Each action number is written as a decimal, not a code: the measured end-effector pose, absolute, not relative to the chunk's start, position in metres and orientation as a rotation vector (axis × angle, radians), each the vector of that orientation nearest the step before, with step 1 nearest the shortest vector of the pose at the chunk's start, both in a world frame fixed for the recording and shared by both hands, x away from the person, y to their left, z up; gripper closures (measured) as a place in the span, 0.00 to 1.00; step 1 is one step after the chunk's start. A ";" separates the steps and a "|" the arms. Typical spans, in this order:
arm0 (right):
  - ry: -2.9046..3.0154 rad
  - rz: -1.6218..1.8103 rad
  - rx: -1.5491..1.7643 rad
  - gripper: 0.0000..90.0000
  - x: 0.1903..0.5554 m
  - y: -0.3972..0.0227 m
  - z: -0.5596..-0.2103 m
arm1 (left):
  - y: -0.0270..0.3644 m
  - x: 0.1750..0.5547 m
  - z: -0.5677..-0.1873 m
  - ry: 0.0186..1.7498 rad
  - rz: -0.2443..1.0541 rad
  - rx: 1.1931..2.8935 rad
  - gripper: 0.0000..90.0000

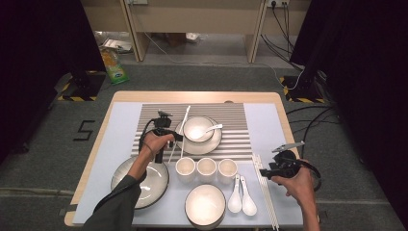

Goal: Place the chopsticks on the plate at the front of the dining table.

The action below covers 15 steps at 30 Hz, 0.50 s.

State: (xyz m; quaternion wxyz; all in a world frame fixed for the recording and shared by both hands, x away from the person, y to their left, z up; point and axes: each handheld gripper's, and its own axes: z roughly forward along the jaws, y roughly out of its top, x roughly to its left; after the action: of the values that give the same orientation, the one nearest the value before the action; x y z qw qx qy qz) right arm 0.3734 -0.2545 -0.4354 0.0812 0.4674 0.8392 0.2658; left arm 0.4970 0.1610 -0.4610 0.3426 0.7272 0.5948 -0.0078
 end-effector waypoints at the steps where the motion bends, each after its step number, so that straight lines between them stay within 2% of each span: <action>1: 2.509 0.795 1.397 0.53 0.373 -0.255 -0.436 | 0.161 0.497 -0.461 1.547 -0.021 1.889 0.93; 15: 2.511 0.801 1.396 0.53 0.371 -0.255 -0.440 | 0.161 0.497 -0.463 1.549 -0.023 1.873 0.92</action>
State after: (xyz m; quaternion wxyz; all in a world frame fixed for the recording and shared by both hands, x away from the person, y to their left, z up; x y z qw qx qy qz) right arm 0.3715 -0.2547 -0.4398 0.0795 0.4666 0.8393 0.2676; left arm 0.4967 0.1609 -0.4627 0.3480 0.7223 0.5975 -0.0087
